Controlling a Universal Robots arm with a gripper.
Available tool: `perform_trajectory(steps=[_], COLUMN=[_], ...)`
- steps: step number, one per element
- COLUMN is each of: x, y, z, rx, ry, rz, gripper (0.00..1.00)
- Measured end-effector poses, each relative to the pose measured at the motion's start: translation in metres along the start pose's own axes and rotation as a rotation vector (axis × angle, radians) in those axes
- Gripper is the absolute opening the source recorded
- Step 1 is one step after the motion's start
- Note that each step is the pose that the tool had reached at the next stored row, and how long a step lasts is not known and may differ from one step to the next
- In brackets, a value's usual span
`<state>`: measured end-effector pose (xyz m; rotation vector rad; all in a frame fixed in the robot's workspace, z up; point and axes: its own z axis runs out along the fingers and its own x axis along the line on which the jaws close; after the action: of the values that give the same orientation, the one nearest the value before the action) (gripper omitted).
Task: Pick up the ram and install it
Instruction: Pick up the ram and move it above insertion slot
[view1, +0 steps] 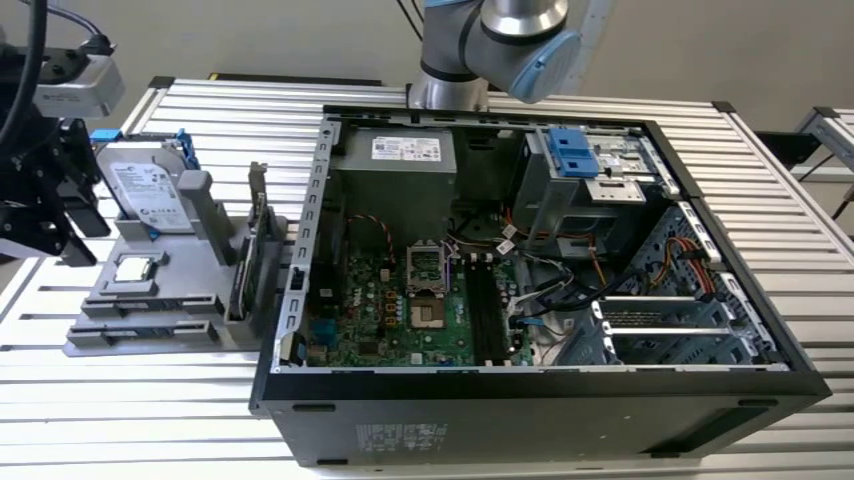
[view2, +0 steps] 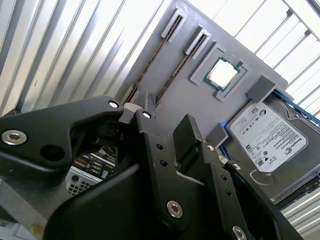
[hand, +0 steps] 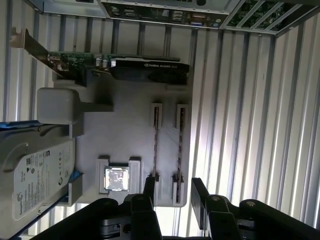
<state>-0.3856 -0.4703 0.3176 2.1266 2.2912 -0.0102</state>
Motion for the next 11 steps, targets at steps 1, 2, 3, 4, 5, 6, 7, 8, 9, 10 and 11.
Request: perform_trajectory(steps=[1, 2, 3, 4, 5, 6, 7, 8, 9, 10, 11], x=[0.0, 0.0001, 0.0002, 0.0002, 0.0001, 0.0001, 0.0, 0.0, 0.0, 0.0, 0.0], y=[0.0, -0.0001, -0.0001, -0.0001, -0.0001, 0.0, 0.0, 0.0, 0.0, 0.0, 0.0], z=[0.0003, 0.0006, 0.0009, 0.0013, 0.0016, 0.0019, 0.0022, 0.0025, 0.0028, 0.003, 0.0033], rx=[0.0, 0.0, 0.0, -0.0001, -0.0001, -0.0002, -0.0002, -0.0002, -0.0002, -0.0002, -0.0002], ry=[0.0001, 0.0, 0.0, 0.0001, 0.0001, 0.0001, 0.0001, 0.0001, 0.0001, 0.0001, 0.0001], rz=[-0.002, -0.003, -0.004, -0.006, -0.008, -0.009, -0.01, -0.012, -0.013, -0.013, -0.014], gripper=[1.0, 1.0, 1.0, 1.0, 1.0, 1.0, 1.0, 1.0, 1.0, 1.0, 1.0])
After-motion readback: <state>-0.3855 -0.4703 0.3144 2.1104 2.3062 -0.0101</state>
